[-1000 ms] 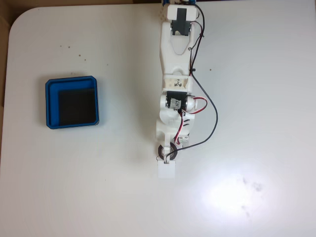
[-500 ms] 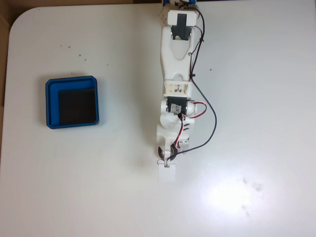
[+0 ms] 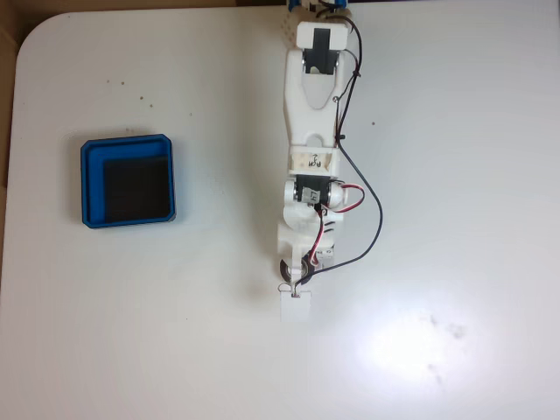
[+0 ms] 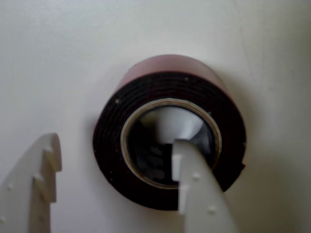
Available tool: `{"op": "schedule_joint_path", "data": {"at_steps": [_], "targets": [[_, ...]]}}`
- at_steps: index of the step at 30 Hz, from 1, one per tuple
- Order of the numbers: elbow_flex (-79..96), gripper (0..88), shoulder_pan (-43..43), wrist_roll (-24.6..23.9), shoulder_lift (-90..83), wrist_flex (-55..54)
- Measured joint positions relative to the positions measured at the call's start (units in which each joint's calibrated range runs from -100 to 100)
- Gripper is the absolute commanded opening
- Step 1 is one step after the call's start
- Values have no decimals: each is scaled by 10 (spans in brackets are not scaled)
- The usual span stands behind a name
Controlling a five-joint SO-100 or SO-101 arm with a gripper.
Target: Pick the red roll and drop it in the blue box
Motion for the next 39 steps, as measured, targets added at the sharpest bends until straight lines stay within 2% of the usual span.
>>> {"op": "schedule_joint_path", "data": {"at_steps": [23,26,32,39], "targets": [[0,196,0,0,26,-1],[0,152,0,0,26,-1],[0,5,0,0,26,-1],[0,5,0,0,26,-1]]}}
